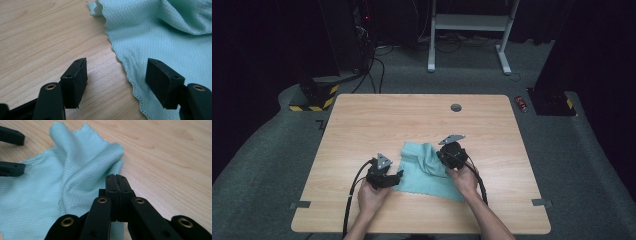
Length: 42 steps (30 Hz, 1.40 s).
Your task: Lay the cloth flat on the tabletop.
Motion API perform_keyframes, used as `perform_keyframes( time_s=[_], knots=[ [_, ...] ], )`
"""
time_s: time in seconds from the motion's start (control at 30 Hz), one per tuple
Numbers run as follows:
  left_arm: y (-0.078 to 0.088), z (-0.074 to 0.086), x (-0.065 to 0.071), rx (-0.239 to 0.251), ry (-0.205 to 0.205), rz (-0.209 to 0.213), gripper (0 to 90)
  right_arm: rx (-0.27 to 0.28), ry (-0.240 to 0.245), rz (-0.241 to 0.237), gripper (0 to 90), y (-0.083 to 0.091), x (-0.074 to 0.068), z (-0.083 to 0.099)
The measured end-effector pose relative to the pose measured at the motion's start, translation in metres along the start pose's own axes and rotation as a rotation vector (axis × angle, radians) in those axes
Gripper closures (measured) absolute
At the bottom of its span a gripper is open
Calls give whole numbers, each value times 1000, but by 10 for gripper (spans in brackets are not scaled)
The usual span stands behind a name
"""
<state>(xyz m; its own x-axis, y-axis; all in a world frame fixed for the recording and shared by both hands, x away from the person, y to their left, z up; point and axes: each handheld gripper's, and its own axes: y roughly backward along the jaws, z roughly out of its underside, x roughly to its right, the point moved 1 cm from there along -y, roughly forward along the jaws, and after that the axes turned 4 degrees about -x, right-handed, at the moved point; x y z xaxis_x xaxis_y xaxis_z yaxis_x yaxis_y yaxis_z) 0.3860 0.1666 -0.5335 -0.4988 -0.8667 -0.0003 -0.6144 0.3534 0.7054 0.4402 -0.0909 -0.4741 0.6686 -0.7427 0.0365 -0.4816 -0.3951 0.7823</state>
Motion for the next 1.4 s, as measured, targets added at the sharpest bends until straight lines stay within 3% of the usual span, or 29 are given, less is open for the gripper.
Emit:
perform_keyframes(
  time_s=[0.2, 0.23, 0.27, 0.33, 0.37, 0.4, 0.43, 0.53, 0.57, 0.6, 0.63, 0.67, 0.83, 1.1, 1.2, 1.3, 1.4],
  knots=[
    [0, 0, 0, -1, -2, 0, 343, 29, 78, -73, 897, 8, -24, -1],
    [0, 0, 0, -1, -1, 0, 343, 20, 114, -113, 896, 4, -41, 1],
    [0, 0, 0, -1, -1, 0, 343, 20, 114, -113, 896, 4, -41, 1],
    [0, 0, 0, -1, -1, 0, 343, -9, 150, -156, 891, -3, -57, 6],
    [0, 0, 0, -1, -1, 0, 343, -63, 173, -202, 875, -14, -69, 13],
    [0, 0, 0, -1, -1, 0, 343, -63, 173, -202, 875, -14, -69, 13],
    [0, 0, 0, -1, -1, 0, 343, -84, 183, -233, 795, -19, -75, 20],
    [0, 0, 0, -2, -1, 0, 343, -58, 177, -221, 764, -15, -74, 22],
    [0, 0, 0, -1, -1, 0, 343, -12, 137, -208, 750, -6, -66, 21],
    [0, 0, 0, -1, -1, 0, 343, -12, 137, -208, 750, -6, -66, 21],
    [0, 0, 0, -1, -1, 0, 343, 34, 76, -180, 731, 5, -52, 19],
    [0, 0, 0, -1, -2, 0, 343, 42, 54, -167, 724, 9, -46, 18],
    [0, 0, 0, -1, -2, 0, 343, 5, -18, -140, 638, 4, -27, 16],
    [0, 0, 0, -1, -1, 0, 343, -23, -36, -194, 580, -23, -31, 8],
    [0, 0, 0, -1, -1, 0, 343, -44, -36, -207, 657, -33, -33, 4],
    [0, 0, 0, -1, -1, 0, 343, -41, 17, -170, 842, -27, -38, 4],
    [0, 0, 0, -1, -1, 0, 343, -30, 15, -166, 876, -22, -37, 5]
  ],
)
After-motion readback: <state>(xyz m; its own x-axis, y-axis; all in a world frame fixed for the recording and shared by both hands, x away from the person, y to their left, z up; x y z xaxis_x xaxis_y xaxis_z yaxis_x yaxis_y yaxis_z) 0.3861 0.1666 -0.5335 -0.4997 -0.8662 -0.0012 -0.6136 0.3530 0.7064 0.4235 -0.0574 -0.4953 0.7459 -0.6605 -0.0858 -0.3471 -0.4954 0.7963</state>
